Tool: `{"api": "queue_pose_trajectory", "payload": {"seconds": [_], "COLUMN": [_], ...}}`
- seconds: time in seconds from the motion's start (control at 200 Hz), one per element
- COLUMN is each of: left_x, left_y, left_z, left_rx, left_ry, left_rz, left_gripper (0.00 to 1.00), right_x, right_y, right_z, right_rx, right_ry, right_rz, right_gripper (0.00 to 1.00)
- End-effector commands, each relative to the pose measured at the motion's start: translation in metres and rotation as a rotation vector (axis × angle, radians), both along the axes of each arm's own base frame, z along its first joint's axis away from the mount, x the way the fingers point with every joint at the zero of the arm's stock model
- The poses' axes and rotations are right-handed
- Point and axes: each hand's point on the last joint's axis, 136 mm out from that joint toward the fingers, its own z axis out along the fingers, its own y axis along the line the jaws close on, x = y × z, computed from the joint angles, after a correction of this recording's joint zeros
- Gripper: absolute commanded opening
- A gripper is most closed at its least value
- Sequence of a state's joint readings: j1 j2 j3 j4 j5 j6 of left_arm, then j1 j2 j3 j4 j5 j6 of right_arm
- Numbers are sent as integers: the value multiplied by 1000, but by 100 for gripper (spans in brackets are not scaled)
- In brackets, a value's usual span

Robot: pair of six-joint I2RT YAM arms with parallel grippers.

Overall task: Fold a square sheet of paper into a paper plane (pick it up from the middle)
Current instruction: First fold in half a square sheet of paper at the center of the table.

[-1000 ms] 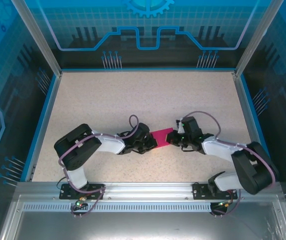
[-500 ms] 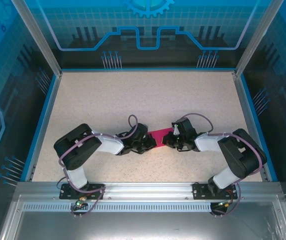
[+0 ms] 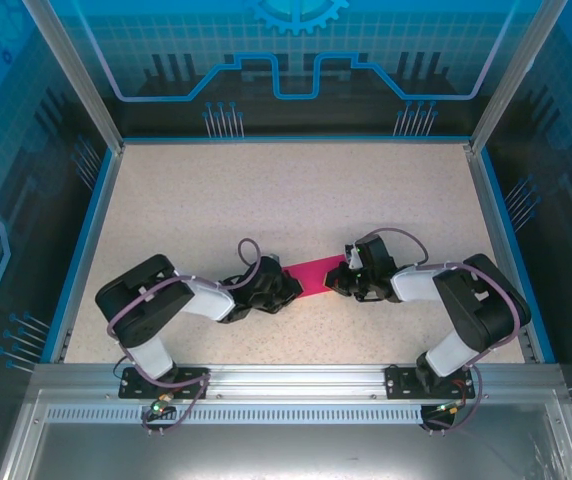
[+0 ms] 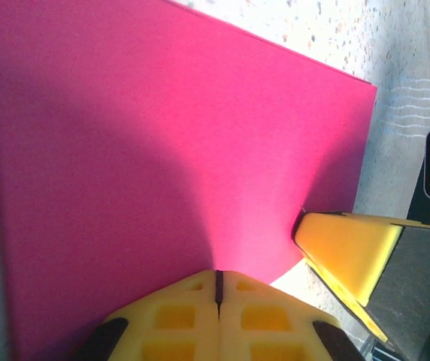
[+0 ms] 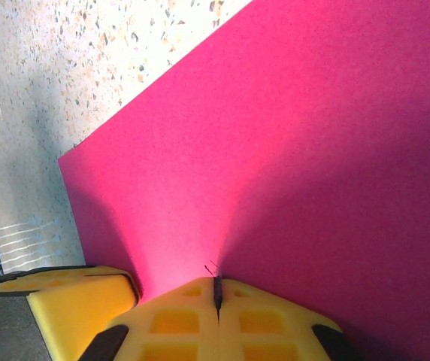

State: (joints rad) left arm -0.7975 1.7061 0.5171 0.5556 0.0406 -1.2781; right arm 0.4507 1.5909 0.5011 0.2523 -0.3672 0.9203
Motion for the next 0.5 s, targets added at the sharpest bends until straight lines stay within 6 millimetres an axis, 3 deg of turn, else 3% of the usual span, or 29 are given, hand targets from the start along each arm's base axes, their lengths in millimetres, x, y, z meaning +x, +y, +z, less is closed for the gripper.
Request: {"api": "queue_pose_trajectory", "payload": {"seconds": [0.0,0.125,0.285,0.41,0.495], "left_x": [-47,-51,-47,-36,-21], "left_y": [89,102,101,97,93], "left_z": [-75,-75,-68,-50,-23], "left_rx": [347,377,384,360,326], "left_ry": [213,210,188,162,115], "left_rz": [117,149,134,111,83], "left_gripper": [0,2,8,15,27], "right_x": [-26,-24,-16,0,12], "right_y": [-65,-67,-64,-55,-45], "right_z": [-62,-61,-54,-32,-7], "right_rx": [-284,-286,-289,-280,-281], "right_ry": [168,164,142,78,14], "right_rz": [-140,-140,-111,-67,-17], "right_gripper": [0,0,0,0,0]}}
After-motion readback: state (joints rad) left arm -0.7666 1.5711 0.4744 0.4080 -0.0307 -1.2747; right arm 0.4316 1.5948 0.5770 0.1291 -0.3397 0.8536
